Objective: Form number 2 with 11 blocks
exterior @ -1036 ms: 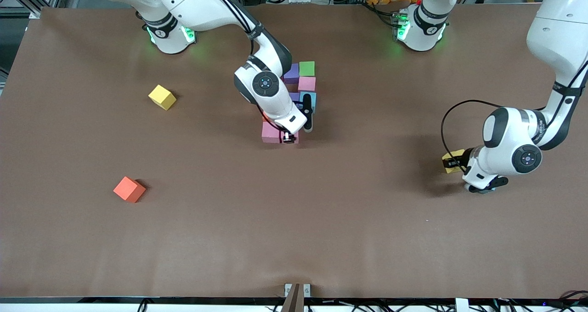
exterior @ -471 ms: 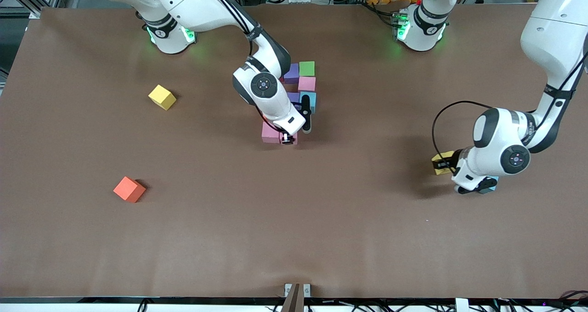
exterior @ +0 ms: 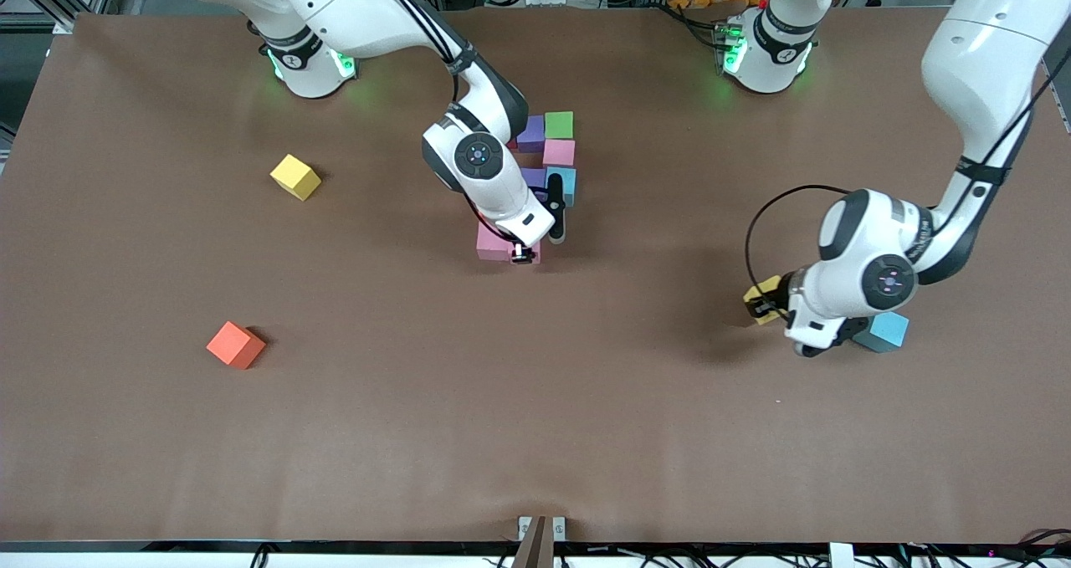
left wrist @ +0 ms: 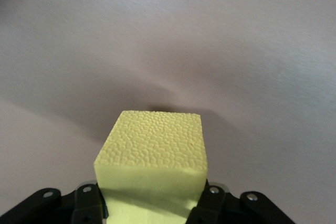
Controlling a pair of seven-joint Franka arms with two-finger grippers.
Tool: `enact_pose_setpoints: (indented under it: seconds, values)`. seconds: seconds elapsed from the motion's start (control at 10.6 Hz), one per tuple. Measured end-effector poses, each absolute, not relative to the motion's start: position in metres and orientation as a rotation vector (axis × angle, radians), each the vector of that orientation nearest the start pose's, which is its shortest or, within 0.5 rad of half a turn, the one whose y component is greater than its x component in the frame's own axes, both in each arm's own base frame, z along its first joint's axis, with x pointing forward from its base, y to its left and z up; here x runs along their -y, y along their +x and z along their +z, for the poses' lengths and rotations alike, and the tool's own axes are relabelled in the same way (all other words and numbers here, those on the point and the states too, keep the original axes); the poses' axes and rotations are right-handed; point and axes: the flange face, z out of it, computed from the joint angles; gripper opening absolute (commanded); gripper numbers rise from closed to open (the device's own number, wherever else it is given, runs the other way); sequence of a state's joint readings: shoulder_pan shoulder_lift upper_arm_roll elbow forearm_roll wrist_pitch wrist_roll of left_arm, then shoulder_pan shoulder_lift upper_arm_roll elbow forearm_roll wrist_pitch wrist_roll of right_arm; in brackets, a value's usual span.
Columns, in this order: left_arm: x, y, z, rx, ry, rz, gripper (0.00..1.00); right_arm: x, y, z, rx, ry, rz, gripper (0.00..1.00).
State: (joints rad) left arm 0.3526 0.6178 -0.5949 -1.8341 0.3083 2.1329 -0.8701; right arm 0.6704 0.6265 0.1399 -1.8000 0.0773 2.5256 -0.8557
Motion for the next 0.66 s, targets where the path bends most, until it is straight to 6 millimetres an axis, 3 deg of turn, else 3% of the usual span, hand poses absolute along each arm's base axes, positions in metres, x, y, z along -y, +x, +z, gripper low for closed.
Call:
enact_pose_setpoints:
  seconds: [0.19, 0.28, 0.38, 0.66]
  values:
    - [0.13, 0.61, 0.229, 0.846, -2.989, 0.348, 0.0, -0.476, 0.464, 0.21, -2.311, 2.303, 0.173, 0.07]
    - [0.138, 0.611, 0.232, 0.91, -2.986, 0.371, 0.0, -0.476, 0.464, 0.21, -2.311, 2.303, 0.174, 0.26]
    - [0.15, 0.61, 0.235, 0.972, -2.975, 0.384, 0.0, -0.476, 0.464, 0.21, -2.311, 2.303, 0.174, 0.99]
    - [0.192, 0.604, 0.243, 1.137, -2.915, 0.388, 0.0, -0.464, 0.473, 0.207, -2.283, 2.328, 0.164, 1.0]
